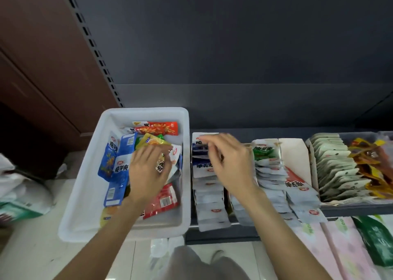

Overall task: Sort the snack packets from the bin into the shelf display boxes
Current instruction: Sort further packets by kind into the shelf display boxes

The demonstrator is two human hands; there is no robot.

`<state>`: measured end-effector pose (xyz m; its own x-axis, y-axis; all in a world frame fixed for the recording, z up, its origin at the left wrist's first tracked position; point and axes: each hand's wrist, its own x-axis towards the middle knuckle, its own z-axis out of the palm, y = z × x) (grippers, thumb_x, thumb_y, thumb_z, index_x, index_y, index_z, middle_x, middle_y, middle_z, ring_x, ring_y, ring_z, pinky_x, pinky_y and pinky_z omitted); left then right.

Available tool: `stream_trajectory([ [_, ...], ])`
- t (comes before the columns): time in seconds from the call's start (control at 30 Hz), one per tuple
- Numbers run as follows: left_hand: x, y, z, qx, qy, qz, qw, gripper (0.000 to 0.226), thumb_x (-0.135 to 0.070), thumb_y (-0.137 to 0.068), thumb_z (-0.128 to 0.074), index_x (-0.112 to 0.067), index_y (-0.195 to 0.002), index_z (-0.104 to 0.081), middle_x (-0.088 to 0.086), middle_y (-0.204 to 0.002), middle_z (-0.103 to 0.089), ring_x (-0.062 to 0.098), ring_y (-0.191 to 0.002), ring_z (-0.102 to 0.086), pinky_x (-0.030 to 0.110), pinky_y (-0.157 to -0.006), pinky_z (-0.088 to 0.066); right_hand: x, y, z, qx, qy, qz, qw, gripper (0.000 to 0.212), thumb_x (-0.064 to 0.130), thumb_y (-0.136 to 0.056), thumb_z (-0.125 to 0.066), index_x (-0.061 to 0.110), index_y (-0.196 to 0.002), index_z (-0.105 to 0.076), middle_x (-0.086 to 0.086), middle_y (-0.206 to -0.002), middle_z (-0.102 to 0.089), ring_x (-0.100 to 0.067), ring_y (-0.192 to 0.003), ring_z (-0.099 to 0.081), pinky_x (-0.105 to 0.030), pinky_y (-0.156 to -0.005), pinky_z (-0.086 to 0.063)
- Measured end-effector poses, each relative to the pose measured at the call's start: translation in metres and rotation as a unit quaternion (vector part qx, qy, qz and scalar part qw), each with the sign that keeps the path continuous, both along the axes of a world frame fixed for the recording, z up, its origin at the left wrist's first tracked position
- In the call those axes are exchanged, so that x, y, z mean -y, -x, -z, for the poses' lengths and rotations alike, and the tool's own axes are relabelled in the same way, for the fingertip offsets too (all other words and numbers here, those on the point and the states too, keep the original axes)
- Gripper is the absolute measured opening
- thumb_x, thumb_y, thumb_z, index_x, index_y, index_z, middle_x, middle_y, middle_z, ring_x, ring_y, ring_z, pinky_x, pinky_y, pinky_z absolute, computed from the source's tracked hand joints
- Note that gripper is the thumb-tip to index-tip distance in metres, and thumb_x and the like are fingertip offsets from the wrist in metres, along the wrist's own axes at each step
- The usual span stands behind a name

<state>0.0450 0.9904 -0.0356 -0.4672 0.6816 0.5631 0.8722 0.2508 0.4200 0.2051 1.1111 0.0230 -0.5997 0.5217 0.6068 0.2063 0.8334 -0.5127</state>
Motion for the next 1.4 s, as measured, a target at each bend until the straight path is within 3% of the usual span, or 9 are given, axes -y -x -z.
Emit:
stream_trajectory([
  [0.17, 0.036, 0.07, 0.047, 0.075, 0.232, -0.084, 0.966, 0.045, -0.033, -0.084, -0.061, -0.015, -0.125, -0.053, 0.012, -0.119, -0.059, 0.036, -0.108, -0.054, 0.049, -0.092, -0.043, 0.048, 0.084, 0.027, 0.27, 0.068, -0.106, 0.955, 0.041, -0.006, -0.087, -0.053, 0.011, -0.123, -0.06, -0.01, -0.117, -0.064, -0.024, -0.101, -0.062, -0.036, -0.087, -0.051],
  [0.33, 0.044, 0.091, 0.066, 0.152, 0.331, -0.113, 0.925, 0.051, -0.033, -0.091, -0.056, -0.021, -0.137, -0.04, 0.008, -0.138, -0.046, 0.029, -0.126, -0.042, 0.043, -0.1, -0.041, 0.055, 0.152, 0.082, 0.536, 0.02, 0.028, 0.844, 0.064, 0.022, -0.091, -0.057, -0.003, -0.141, -0.027, -0.025, -0.133, -0.042, -0.037, -0.117, -0.048, -0.046, -0.097, -0.041],
  [0.43, 0.046, 0.097, 0.07, 0.156, 0.319, -0.108, 0.929, 0.05, -0.032, -0.091, -0.056, -0.02, -0.137, -0.041, 0.007, -0.138, -0.046, 0.028, -0.128, -0.041, 0.044, -0.102, -0.04, 0.054, 0.165, 0.097, 0.559, 0.02, 0.067, 0.826, 0.082, 0.022, -0.086, -0.066, -0.005, -0.143, -0.015, -0.026, -0.134, -0.038, -0.038, -0.115, -0.049, -0.045, -0.096, -0.042],
  [0.6, 0.045, 0.101, 0.064, 0.164, 0.226, -0.046, 0.959, 0.062, -0.022, -0.086, -0.064, -0.024, -0.142, -0.036, 0.005, -0.144, -0.039, 0.031, -0.132, -0.036, 0.048, -0.105, -0.038, 0.054, 0.159, 0.079, 0.472, 0.107, 0.048, 0.874, 0.043, 0.008, -0.094, -0.054, 0.001, -0.132, -0.036, -0.015, -0.111, -0.061, -0.028, -0.096, -0.063, -0.032, -0.071, -0.045],
  [0.8, 0.041, 0.102, 0.027, -0.052, 0.149, 0.106, 0.982, 0.054, -0.024, -0.077, -0.07, -0.022, -0.129, -0.053, 0.001, -0.141, -0.046, 0.021, -0.137, -0.031, 0.06, -0.112, -0.017, 0.065, 0.122, 0.018, 0.37, 0.09, 0.006, 0.925, 0.03, 0.023, -0.089, -0.063, 0.02, -0.119, -0.061, -0.001, -0.109, -0.067, -0.02, -0.098, -0.063, -0.028, -0.074, -0.045],
  [0.93, 0.044, 0.086, -0.01, 0.216, 0.151, 0.179, 0.948, 0.032, -0.043, -0.083, -0.066, -0.02, -0.105, -0.067, -0.014, -0.107, -0.067, -0.007, -0.107, -0.052, 0.04, -0.112, -0.031, 0.048, 0.077, -0.015, 0.175, 0.363, -0.019, 0.915, 0.026, 0.018, -0.077, -0.077, 0.024, -0.1, -0.066, 0.008, -0.094, -0.07, -0.005, -0.08, -0.065, -0.015, -0.064, -0.045],
  [1.03, 0.034, 0.058, -0.048, 0.422, 0.094, 0.216, 0.876, 0.016, -0.03, -0.08, -0.067, -0.02, -0.092, -0.068, -0.005, -0.088, -0.072, 0.01, -0.079, -0.068, 0.031, -0.073, -0.056, 0.031, 0.045, -0.027, -0.018, 0.531, -0.019, 0.847, 0.014, 0.014, -0.079, -0.074, 0.017, -0.091, -0.069, 0.001, -0.084, -0.073, -0.009, -0.075, -0.069, -0.021, -0.062, -0.052],
  [1.2, 0.004, 0.014, -0.072, 0.447, 0.043, 0.224, 0.865, 0.008, -0.024, -0.077, -0.067, -0.024, -0.086, -0.068, -0.017, -0.08, -0.071, 0.001, -0.076, -0.066, 0.014, -0.07, -0.05, 0.01, 0.004, -0.026, -0.093, 0.585, 0.01, 0.805, 0.017, 0.025, -0.084, -0.065, 0.014, -0.097, -0.07, -0.003, -0.083, -0.073, -0.013, -0.073, -0.066, -0.024, -0.057, -0.053],
  [1.4, -0.041, -0.04, -0.061, 0.441, 0.033, 0.207, 0.873, 0.012, -0.022, -0.084, -0.069, -0.018, -0.096, -0.068, -0.007, -0.089, -0.072, 0.008, -0.084, -0.068, 0.026, -0.077, -0.054, -0.013, -0.051, -0.023, -0.204, 0.528, 0.072, 0.821, 0.012, 0.011, -0.091, -0.059, 0.015, -0.099, -0.067, 0.003, -0.08, -0.073, -0.009, -0.071, -0.066, -0.018, -0.052, -0.051],
])
